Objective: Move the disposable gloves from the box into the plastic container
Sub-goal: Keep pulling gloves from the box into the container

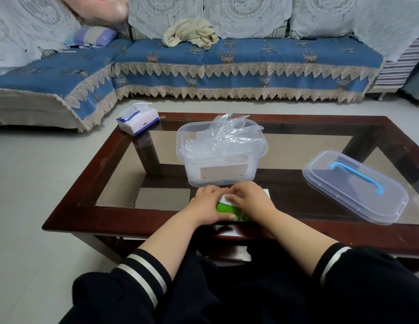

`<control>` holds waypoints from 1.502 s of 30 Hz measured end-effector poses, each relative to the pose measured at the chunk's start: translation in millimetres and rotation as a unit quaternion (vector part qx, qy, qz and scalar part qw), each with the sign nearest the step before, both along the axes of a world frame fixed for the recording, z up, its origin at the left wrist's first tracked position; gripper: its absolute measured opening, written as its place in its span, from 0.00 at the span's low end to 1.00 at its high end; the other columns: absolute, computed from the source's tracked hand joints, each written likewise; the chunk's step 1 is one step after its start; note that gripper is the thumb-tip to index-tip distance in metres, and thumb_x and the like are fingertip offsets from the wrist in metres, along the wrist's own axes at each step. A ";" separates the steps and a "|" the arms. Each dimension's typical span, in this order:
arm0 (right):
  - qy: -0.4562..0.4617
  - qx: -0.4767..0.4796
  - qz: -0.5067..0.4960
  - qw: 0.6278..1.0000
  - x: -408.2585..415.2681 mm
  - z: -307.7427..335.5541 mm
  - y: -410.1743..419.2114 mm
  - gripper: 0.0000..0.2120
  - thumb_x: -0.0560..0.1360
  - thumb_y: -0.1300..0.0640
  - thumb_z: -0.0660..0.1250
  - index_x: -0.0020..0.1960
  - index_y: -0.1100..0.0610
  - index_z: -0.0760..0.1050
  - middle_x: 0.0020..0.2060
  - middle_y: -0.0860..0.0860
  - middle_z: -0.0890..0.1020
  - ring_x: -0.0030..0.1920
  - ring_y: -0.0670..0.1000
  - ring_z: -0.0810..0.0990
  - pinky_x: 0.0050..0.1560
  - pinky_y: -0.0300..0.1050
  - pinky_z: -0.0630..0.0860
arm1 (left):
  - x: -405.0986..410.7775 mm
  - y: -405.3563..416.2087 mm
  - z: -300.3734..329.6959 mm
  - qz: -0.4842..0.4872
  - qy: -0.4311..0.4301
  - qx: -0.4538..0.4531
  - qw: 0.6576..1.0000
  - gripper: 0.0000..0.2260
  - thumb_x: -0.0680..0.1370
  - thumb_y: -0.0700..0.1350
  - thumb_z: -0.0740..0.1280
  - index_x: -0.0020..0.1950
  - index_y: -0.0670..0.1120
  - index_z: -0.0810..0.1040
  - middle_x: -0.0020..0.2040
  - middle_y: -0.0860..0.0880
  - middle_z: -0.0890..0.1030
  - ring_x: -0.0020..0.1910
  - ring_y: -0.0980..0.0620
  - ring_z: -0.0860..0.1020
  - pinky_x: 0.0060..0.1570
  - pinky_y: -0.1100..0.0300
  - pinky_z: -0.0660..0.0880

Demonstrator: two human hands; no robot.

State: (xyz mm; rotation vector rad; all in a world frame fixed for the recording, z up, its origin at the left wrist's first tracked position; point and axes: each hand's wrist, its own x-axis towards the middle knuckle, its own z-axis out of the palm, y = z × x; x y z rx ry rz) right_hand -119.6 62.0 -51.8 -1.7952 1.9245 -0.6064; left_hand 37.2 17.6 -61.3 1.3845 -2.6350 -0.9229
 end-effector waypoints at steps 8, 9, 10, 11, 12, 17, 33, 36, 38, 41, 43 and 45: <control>-0.220 -0.049 -0.096 0.970 -1.8 6.4 2.9 0.07 0.75 0.58 0.69 0.38 0.51 0.78 0.33 0.44 0.79 0.39 0.45 0.75 0.42 0.37 0.69 | -5.3 1.9 0.2 0.037 0.038 0.003 0.999 0.26 0.74 0.55 0.71 0.71 0.59 0.69 0.64 0.51 0.68 0.66 0.49 0.60 0.66 0.57 0.59; -0.265 -0.064 -0.111 0.956 -3.0 9.2 3.5 0.08 0.75 0.59 0.69 0.37 0.51 0.77 0.32 0.44 0.79 0.38 0.45 0.75 0.43 0.38 0.70 | -5.7 1.7 0.5 0.036 0.033 0.003 0.999 0.25 0.74 0.55 0.71 0.70 0.57 0.70 0.63 0.50 0.68 0.66 0.49 0.61 0.65 0.57 0.60; -0.319 -0.085 -0.125 0.936 -4.3 12.7 4.1 0.09 0.75 0.60 0.69 0.37 0.52 0.78 0.33 0.46 0.79 0.38 0.44 0.75 0.44 0.38 0.71 | -6.8 1.4 1.0 0.037 0.022 -0.002 0.999 0.24 0.74 0.55 0.71 0.69 0.54 0.71 0.62 0.49 0.68 0.65 0.49 0.61 0.64 0.58 0.60; -0.379 -0.106 -0.136 0.909 -5.0 18.2 6.2 0.08 0.76 0.61 0.68 0.38 0.54 0.78 0.34 0.48 0.80 0.38 0.44 0.76 0.46 0.38 0.72 | -8.0 1.7 1.2 0.037 0.007 -0.008 0.999 0.24 0.74 0.55 0.71 0.68 0.51 0.72 0.62 0.49 0.68 0.65 0.48 0.62 0.65 0.57 0.61; -0.443 -0.123 -0.144 0.876 -5.6 24.1 8.4 0.07 0.76 0.61 0.68 0.39 0.56 0.79 0.35 0.49 0.80 0.39 0.44 0.77 0.47 0.39 0.73 | -9.5 2.4 1.0 0.037 -0.008 -0.013 0.999 0.25 0.74 0.56 0.71 0.68 0.50 0.72 0.63 0.48 0.68 0.66 0.48 0.61 0.66 0.56 0.62; -0.665 -0.161 -0.156 0.712 -7.8 67.8 19.2 0.07 0.69 0.53 0.68 0.40 0.56 0.81 0.40 0.53 0.85 0.42 0.49 0.82 0.52 0.48 0.77 | -10.5 4.8 0.2 0.022 -0.038 -0.031 0.999 0.29 0.74 0.57 0.70 0.73 0.55 0.66 0.67 0.49 0.67 0.69 0.47 0.60 0.69 0.48 0.62; -0.152 -0.504 0.063 0.848 -11.9 180.9 -58.1 0.07 0.77 0.55 0.65 0.53 0.53 0.81 0.47 0.49 0.82 0.49 0.54 0.80 0.53 0.46 0.75 | -9.9 4.7 3.1 0.010 -0.060 -0.059 0.996 0.31 0.75 0.60 0.67 0.75 0.56 0.62 0.71 0.50 0.64 0.70 0.47 0.59 0.69 0.49 0.61; 0.063 -0.276 0.149 0.948 -3.7 134.7 -98.4 0.15 0.78 0.53 0.63 0.63 0.52 0.76 0.60 0.48 0.79 0.62 0.55 0.74 0.67 0.56 0.68 | -8.9 4.1 2.7 0.013 -0.049 -0.055 0.997 0.31 0.74 0.60 0.68 0.75 0.56 0.62 0.71 0.50 0.64 0.71 0.48 0.58 0.69 0.50 0.60; 0.137 -0.145 0.186 0.962 -4.7 104.5 -117.8 0.17 0.80 0.48 0.59 0.67 0.47 0.73 0.65 0.46 0.76 0.69 0.52 0.69 0.72 0.59 0.59 | -9.0 4.9 1.8 0.015 -0.042 -0.054 0.998 0.31 0.74 0.60 0.68 0.74 0.56 0.62 0.70 0.50 0.64 0.70 0.48 0.59 0.68 0.51 0.60; 0.159 0.022 0.210 0.964 -9.8 77.7 -138.8 0.19 0.79 0.44 0.60 0.69 0.44 0.71 0.69 0.48 0.73 0.73 0.51 0.64 0.73 0.55 0.56 | -8.8 4.6 0.8 0.013 -0.032 -0.053 0.998 0.31 0.74 0.60 0.68 0.74 0.57 0.62 0.69 0.51 0.64 0.70 0.48 0.59 0.68 0.51 0.60; 0.144 0.091 0.218 0.961 -12.1 70.1 -145.2 0.20 0.77 0.45 0.64 0.68 0.43 0.71 0.71 0.47 0.70 0.74 0.50 0.61 0.73 0.52 0.54 | -8.3 3.7 -0.1 0.011 -0.029 -0.048 0.998 0.31 0.74 0.60 0.68 0.74 0.56 0.62 0.70 0.51 0.64 0.70 0.48 0.58 0.69 0.50 0.60; 0.117 0.119 0.220 0.961 -12.1 69.2 -149.6 0.20 0.76 0.48 0.67 0.67 0.44 0.73 0.71 0.45 0.69 0.74 0.49 0.62 0.73 0.51 0.53 | -7.2 1.9 -1.1 0.011 -0.030 -0.044 0.999 0.32 0.74 0.60 0.68 0.75 0.56 0.61 0.70 0.51 0.64 0.70 0.48 0.58 0.69 0.50 0.60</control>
